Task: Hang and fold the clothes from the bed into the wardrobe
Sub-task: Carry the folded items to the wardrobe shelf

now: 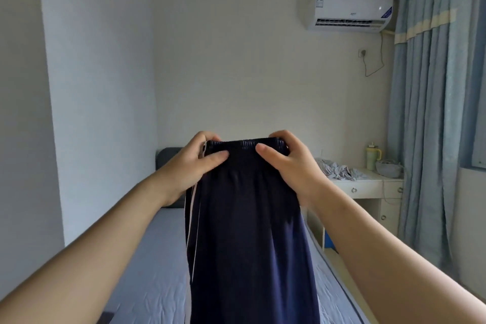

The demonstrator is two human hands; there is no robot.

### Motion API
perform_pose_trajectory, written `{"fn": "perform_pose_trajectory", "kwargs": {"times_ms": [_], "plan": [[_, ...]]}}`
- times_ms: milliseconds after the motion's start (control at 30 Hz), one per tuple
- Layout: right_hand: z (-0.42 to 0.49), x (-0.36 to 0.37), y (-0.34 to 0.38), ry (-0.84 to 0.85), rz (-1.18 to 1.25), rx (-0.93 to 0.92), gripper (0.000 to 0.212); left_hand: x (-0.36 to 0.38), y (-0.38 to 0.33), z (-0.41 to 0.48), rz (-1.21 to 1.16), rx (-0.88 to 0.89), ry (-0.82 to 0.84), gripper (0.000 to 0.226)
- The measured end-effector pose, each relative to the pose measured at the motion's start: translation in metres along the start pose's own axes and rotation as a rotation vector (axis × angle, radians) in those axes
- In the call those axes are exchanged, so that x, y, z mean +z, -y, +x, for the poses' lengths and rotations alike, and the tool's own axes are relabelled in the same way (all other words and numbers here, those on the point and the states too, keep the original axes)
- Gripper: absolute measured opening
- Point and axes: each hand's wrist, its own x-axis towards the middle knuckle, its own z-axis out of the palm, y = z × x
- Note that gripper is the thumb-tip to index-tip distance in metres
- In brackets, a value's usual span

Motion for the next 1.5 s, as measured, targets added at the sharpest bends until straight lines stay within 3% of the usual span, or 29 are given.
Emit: {"fn": "perform_pose_trajectory", "kwargs": {"times_ms": [67, 200, 300, 367, 467, 533, 633, 700, 767, 833, 900, 1033, 1200, 1500], "plan": [[0.000, 0.004, 0.001, 0.037, 0.005, 0.064, 0.021, -0.008, 0.000, -0.009, -0.002, 0.047, 0.024, 0.024], [0.004, 0.003, 0.015, 0.350, 0.271, 0.139, 0.021, -0.041, -0.015, -0.024, -0.146, 0.096, 0.179, 0.048], [0.017, 0.009, 0.003, 0.484, 0.302, 0.251, 0.037, -0.062, -0.005, -0.015, -0.066, -0.065, 0.165, 0.062], [0.025, 0.019, -0.022, 0.531, 0.173, 0.390, 0.028, -0.068, 0.018, -0.004, 0.167, -0.247, 0.148, 0.065], [0.041, 0.043, -0.074, 0.417, -0.180, 0.515, 0.012, -0.072, 0.063, 0.015, 0.575, -0.497, 0.167, 0.055], [0.057, 0.060, -0.105, 0.316, -0.450, 0.472, 0.010, -0.074, 0.090, 0.030, 0.793, -0.525, 0.137, 0.035], [0.091, 0.081, -0.126, 0.161, -0.705, 0.373, 0.017, -0.089, 0.108, 0.059, 1.085, -0.433, -0.094, 0.026], [0.118, 0.091, -0.117, 0.034, -0.702, 0.268, 0.016, -0.103, 0.106, 0.085, 0.998, -0.323, -0.282, 0.022], [0.141, 0.099, -0.097, -0.062, -0.489, 0.247, 0.012, -0.117, 0.092, 0.107, 0.626, -0.253, -0.405, 0.020], [0.154, 0.107, -0.078, -0.129, -0.278, 0.260, 0.015, -0.128, 0.074, 0.118, 0.292, -0.212, -0.457, 0.024], [0.162, 0.113, -0.064, -0.155, -0.195, 0.192, 0.019, -0.139, 0.059, 0.120, 0.162, -0.145, -0.475, 0.027], [0.159, 0.117, -0.047, -0.142, -0.179, 0.056, 0.017, -0.156, 0.039, 0.109, 0.157, -0.004, -0.493, 0.028], [0.120, 0.114, -0.032, -0.049, -0.057, 0.037, 0.018, -0.155, 0.030, 0.060, 0.171, 0.002, -0.466, 0.015], [-0.029, 0.098, -0.068, 0.095, -0.266, 0.223, 0.017, -0.083, 0.068, -0.098, 0.209, -0.265, -0.381, 0.017]]}}
